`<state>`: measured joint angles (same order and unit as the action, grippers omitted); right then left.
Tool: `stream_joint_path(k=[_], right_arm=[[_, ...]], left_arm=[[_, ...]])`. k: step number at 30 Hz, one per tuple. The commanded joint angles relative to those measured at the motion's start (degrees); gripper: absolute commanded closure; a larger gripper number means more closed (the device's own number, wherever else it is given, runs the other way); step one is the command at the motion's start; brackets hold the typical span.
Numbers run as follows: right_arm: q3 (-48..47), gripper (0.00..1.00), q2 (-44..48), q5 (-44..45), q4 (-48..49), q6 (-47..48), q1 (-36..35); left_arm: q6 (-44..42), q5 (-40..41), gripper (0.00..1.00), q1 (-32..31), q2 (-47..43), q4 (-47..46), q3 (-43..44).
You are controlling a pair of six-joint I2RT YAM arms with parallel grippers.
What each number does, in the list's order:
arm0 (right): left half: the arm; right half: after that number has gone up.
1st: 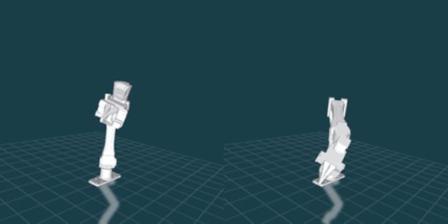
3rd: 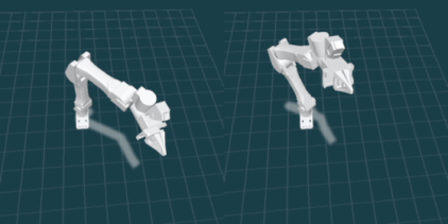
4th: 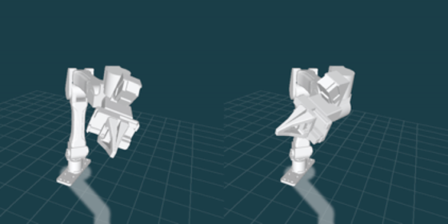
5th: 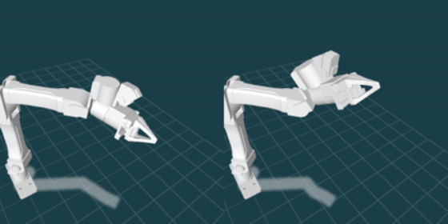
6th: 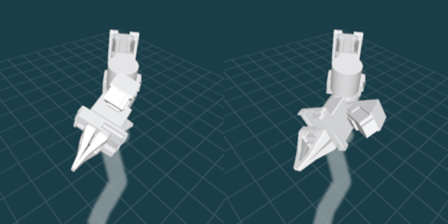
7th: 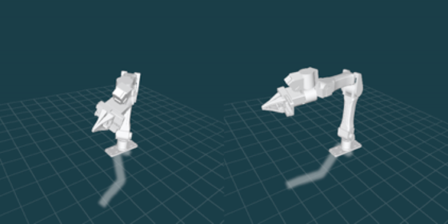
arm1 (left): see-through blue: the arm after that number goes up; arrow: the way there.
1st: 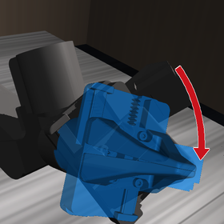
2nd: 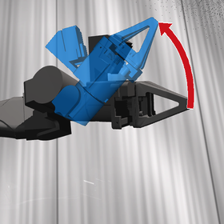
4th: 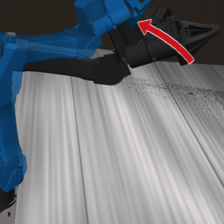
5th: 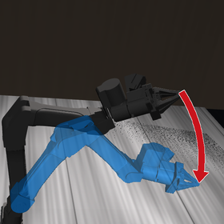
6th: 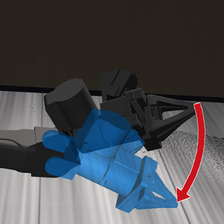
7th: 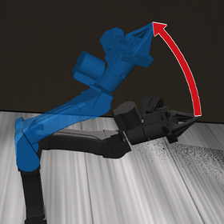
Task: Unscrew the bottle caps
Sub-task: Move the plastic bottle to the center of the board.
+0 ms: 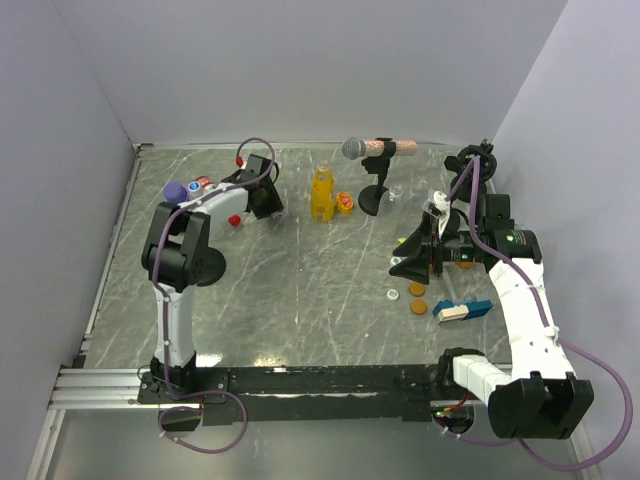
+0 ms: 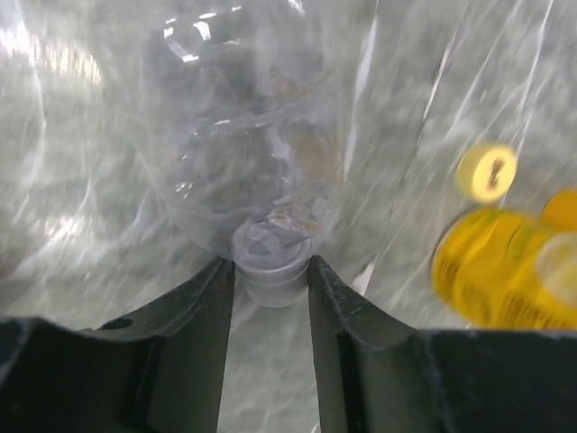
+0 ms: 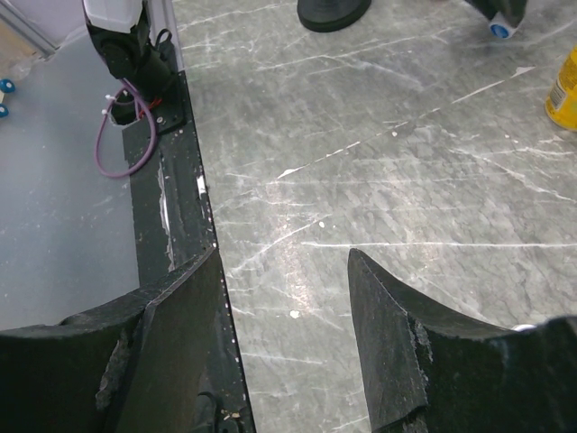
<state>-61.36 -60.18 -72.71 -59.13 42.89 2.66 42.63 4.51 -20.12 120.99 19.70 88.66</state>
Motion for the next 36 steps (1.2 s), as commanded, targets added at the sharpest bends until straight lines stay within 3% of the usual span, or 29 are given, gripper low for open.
stream_joint_path(k=[1,5,9,22,36], right_arm=[[0.72,0.34,1.12,-2.0,2.01,0.52,0.33],[0.81,0.34,1.21,-1.91,2.09,0.52,0.33],[0.81,0.34,1.21,-1.91,2.01,0.52,0.33],[0.72,0.34,1.56,-1.82,1.92,0.61,0.33],[0.72,0.34,1.39,-1.91,1.92,0.7,0.33]], left_arm=[[-6.07,-3.46,0.58,0.08,-3.92,3.76,-2.62],[-8.88,-3.99,0.53,0.17,-4.62,3.59,-3.67],[-10.55,-4.69,0.35,0.17,-4.45,3.67,-2.8],[-10.81,-1.18,0.34,2.54,3.02,9.3,10.91],[-9.15,-3.46,0.34,3.42,0.83,7.9,11.18]])
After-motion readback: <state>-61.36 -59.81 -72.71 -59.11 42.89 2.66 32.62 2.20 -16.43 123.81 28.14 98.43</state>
